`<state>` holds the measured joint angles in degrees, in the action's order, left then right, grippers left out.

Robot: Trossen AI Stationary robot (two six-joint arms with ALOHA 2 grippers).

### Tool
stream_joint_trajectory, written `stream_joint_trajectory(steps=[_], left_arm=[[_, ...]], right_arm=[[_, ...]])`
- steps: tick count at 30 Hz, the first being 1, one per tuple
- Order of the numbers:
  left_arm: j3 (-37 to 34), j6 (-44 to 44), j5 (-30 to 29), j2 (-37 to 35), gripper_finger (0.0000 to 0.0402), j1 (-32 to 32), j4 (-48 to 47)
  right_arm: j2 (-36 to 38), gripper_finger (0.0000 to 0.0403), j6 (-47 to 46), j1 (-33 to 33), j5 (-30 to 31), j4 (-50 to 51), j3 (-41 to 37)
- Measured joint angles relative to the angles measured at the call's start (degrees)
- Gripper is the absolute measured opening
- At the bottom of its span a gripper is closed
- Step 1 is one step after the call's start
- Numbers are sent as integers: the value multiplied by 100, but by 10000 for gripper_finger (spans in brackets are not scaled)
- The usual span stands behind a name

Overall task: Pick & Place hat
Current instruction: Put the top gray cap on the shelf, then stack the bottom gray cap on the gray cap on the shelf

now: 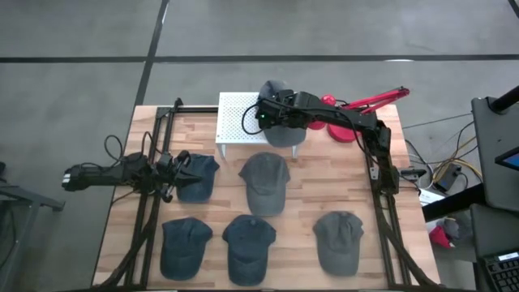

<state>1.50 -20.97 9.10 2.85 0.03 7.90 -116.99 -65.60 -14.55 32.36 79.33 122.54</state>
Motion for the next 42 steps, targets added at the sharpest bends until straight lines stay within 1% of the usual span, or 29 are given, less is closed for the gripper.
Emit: stream_joint_trajectory(steps=[6, 16, 23, 29, 32, 37, 42], left_arm=[[0, 0, 0, -2, 0, 0, 0], [0, 0, 0, -2, 0, 0, 0], [-1, 0, 0, 0, 0, 0, 0], [-2, 0, 0, -2, 0, 0, 0], [-2, 0, 0, -2, 0, -2, 0], [-2, 0, 0, -1, 0, -1, -1], [-2, 0, 0, -2, 0, -2, -7]], right_arm=[[3, 100, 4, -7, -81, -2, -2], [27, 151, 40, -15, -104, 8, -4], [37, 174, 513, -15, -340, 26, 152], [48, 172, 736, 16, -455, 178, 476], [56, 165, 839, 59, -656, 441, 676], [60, 153, 927, 212, -1183, 1100, 939], [188, 141, 1288, 535, -1979, 1068, 892]])
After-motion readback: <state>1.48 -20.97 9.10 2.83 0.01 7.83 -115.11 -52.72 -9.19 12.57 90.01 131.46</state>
